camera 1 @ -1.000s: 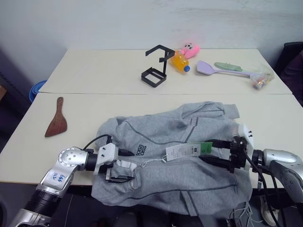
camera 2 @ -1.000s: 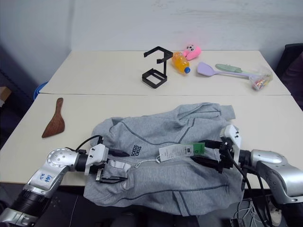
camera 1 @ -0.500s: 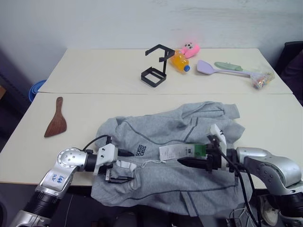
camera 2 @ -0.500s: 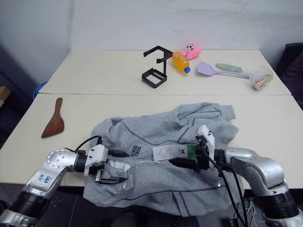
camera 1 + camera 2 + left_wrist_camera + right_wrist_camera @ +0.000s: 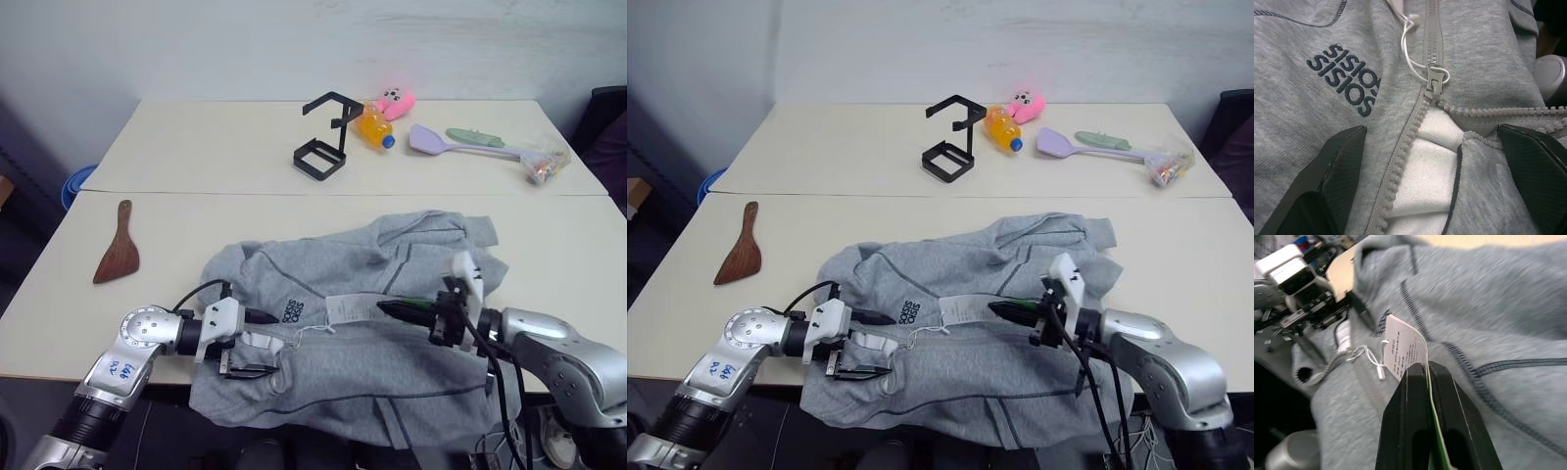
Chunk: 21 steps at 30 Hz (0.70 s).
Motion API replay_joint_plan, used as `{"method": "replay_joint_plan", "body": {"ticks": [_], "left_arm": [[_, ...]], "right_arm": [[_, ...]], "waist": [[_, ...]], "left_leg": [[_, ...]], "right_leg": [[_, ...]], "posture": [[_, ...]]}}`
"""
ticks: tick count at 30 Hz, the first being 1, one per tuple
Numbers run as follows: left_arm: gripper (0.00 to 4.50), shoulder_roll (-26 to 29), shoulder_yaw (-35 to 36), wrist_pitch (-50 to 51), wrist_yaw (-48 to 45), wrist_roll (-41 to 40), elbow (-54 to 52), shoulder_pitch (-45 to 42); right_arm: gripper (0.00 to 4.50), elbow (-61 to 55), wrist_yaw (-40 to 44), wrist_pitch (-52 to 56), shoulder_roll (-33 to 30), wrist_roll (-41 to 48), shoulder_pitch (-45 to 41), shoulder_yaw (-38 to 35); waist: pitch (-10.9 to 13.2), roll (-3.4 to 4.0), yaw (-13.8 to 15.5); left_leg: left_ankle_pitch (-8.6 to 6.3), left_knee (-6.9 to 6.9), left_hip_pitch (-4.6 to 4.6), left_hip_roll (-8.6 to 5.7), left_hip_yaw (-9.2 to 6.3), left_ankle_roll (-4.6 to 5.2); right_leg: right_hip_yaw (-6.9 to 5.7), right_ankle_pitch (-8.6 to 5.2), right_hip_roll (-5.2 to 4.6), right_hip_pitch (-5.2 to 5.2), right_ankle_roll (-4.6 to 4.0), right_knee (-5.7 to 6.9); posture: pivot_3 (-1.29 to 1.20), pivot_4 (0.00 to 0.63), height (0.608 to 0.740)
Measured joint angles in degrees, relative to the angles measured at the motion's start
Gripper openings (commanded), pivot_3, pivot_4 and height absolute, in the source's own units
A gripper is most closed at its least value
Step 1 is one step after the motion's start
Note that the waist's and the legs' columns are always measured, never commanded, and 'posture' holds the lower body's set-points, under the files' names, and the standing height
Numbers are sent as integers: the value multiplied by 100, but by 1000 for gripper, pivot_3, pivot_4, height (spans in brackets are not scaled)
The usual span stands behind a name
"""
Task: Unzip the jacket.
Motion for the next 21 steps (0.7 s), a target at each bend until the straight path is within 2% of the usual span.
{"method": "replay_joint_plan", "body": {"ticks": [5, 11, 16, 21], "left_arm": [[4500, -26, 9, -29, 40, 1, 4, 29], [4500, -49, -22, -38, 50, 2, 35, -13], [4500, -111, -73, -65, 28, 2, 138, -108], [4500, -152, -121, -97, -14, 2, 223, -195]], "right_arm": [[36, -319, 145, -1147, 3, -417, 571, -620], [36, -10, 111, -3406, -127, -2097, 829, -1245], [36, 608, -347, -4295, -165, -2995, 939, -1691], [36, 1160, -573, -4787, -304, -3440, 1230, -2283]], "waist": [[1, 0, 1], [5, 3, 21], [6, 8, 76], [6, 9, 128]], "left_leg": [[0, -2, 3, -1, 0, 0], [1, -2, 3, -7, 6, 0], [4, -3, 4, -8, 8, 1], [2, -3, 4, -7, 7, 4]], "right_leg": [[0, 1, 1, 4, 2, -3], [0, 5, 3, 6, 9, -5], [4, 5, 3, 6, 9, -5], [5, 5, 2, 6, 9, -7]], "posture": [[0, 150, 740], [0, 150, 740], [0, 150, 740], [0, 150, 740]]}}
